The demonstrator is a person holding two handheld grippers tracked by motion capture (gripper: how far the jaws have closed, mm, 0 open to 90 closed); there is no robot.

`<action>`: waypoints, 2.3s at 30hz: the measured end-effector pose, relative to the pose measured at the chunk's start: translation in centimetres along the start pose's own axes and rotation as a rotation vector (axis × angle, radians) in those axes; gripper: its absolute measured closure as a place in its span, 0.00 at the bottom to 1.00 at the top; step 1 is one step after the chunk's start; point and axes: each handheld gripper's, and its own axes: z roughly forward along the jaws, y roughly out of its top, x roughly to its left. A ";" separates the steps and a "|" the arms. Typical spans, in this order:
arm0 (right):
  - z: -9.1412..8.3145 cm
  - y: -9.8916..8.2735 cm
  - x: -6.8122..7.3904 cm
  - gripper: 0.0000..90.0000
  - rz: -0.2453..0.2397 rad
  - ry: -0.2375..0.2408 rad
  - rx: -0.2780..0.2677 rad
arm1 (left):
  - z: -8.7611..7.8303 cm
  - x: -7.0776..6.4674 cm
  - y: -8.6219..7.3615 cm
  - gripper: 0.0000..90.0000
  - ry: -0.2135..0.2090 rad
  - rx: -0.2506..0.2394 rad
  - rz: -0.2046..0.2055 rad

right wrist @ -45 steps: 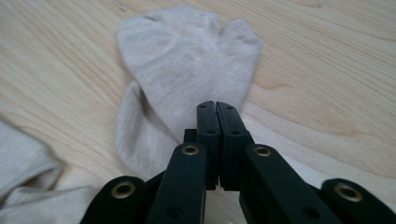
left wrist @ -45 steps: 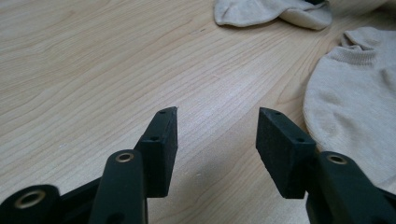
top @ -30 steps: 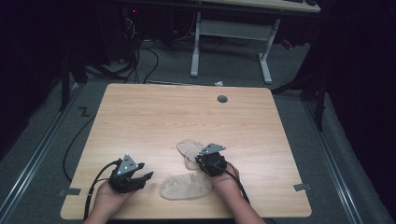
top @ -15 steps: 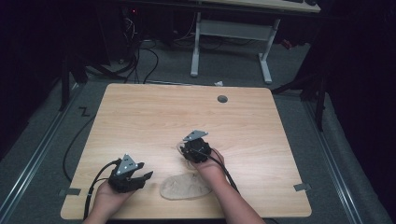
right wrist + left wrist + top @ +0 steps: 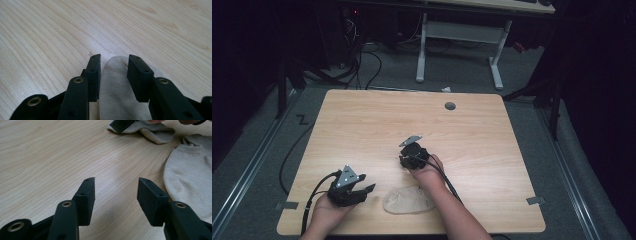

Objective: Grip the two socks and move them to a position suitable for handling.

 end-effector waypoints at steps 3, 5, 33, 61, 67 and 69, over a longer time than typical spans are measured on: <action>0.1 -0.1 -0.1 0.71 0.003 0.004 0.008 | 0.1 -0.1 0.0 0.54 -0.005 0.006 0.004; 0.2 -0.1 -0.1 0.71 0.005 0.000 0.016 | 0.2 -0.2 0.0 0.54 -0.007 0.010 0.008; 0.0 -0.4 -0.6 0.93 -0.005 -0.011 -0.011 | 0.2 -0.2 0.0 0.54 0.002 0.009 0.009; -8.9 -4.1 -3.7 0.92 0.082 -0.023 -0.236 | 0.3 -0.2 0.0 0.54 -0.003 0.011 0.000; -10.8 -6.0 -4.4 0.92 0.095 -0.033 -0.275 | 0.4 -0.2 0.0 0.54 -0.004 0.013 -0.002; -10.7 -6.3 -5.3 0.92 0.116 -0.041 -0.277 | 0.5 -0.1 0.0 0.54 -0.002 0.013 -0.005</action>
